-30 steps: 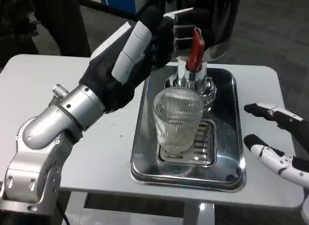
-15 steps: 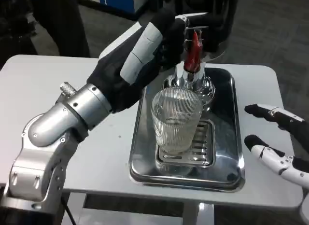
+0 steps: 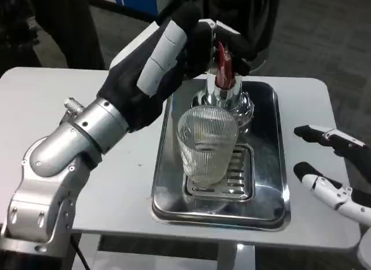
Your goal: Grasp the cup under the faucet to collect the drink, then remove the cup.
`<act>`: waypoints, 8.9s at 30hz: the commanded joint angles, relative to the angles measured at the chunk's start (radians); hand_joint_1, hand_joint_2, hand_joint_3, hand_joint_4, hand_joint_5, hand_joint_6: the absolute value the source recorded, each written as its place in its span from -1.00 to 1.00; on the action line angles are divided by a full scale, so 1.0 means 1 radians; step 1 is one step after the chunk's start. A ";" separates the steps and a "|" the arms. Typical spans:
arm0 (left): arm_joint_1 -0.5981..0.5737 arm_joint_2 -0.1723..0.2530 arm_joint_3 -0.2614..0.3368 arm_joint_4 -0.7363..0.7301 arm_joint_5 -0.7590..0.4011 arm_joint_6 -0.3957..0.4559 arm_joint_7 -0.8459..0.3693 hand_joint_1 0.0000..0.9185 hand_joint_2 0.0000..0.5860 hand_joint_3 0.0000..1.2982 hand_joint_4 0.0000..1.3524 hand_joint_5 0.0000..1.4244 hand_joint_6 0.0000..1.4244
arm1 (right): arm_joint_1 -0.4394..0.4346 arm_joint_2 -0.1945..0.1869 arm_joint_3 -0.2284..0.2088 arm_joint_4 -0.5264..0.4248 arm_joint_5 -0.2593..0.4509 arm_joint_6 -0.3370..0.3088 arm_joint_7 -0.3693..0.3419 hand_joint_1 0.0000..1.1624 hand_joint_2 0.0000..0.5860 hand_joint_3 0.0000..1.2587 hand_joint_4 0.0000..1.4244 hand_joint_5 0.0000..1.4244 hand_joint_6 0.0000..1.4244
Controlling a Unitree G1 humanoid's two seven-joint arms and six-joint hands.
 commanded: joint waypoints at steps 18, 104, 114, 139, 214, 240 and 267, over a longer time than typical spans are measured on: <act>0.107 -0.005 0.046 0.003 0.002 -0.068 0.031 -1.00 -0.81 0.30 0.16 -0.11 -0.45 | 0.001 -0.001 0.009 -0.016 0.005 0.001 -0.003 -0.42 0.33 -0.67 -0.76 -0.83 -0.84; 0.216 0.065 0.013 -0.006 0.233 -0.358 0.120 -1.00 -0.78 0.36 0.16 -0.19 -0.48 | 0.000 0.001 0.024 -0.019 0.005 0.002 -0.007 -0.40 0.36 -0.67 -0.76 -0.83 -0.84; 0.223 0.061 0.013 -0.017 0.244 -0.356 0.125 -1.00 -0.77 0.36 0.16 -0.19 -0.48 | 0.014 -0.001 0.012 -0.021 0.014 -0.006 -0.006 -0.40 0.36 -0.67 -0.76 -0.83 -0.84; 0.227 0.067 0.020 -0.009 0.243 -0.357 0.124 -1.00 -0.77 0.37 0.16 -0.19 -0.48 | 0.006 0.070 0.069 0.012 0.021 -0.012 -0.053 0.14 -0.03 -0.78 -0.79 -0.83 -0.70; 0.204 0.066 0.012 0.088 0.253 -0.400 0.136 -1.00 -0.76 0.36 0.16 -0.19 -0.49 | -0.151 0.465 0.204 0.397 0.271 -0.215 -0.326 0.36 -0.33 -0.81 -0.84 -0.76 -0.51; 0.205 0.069 0.008 0.093 0.255 -0.396 0.147 -1.00 -0.76 0.35 0.17 -0.19 -0.49 | -0.192 0.474 0.279 0.431 0.267 -0.219 -0.312 0.30 -0.36 -0.84 -0.84 -0.76 -0.51; 0.198 0.074 0.008 0.111 0.283 -0.384 0.188 -1.00 -0.75 0.28 0.10 -0.22 -0.51 | -0.218 0.445 0.321 0.469 0.236 -0.221 -0.276 0.43 -0.48 -0.93 -0.91 -0.81 -0.56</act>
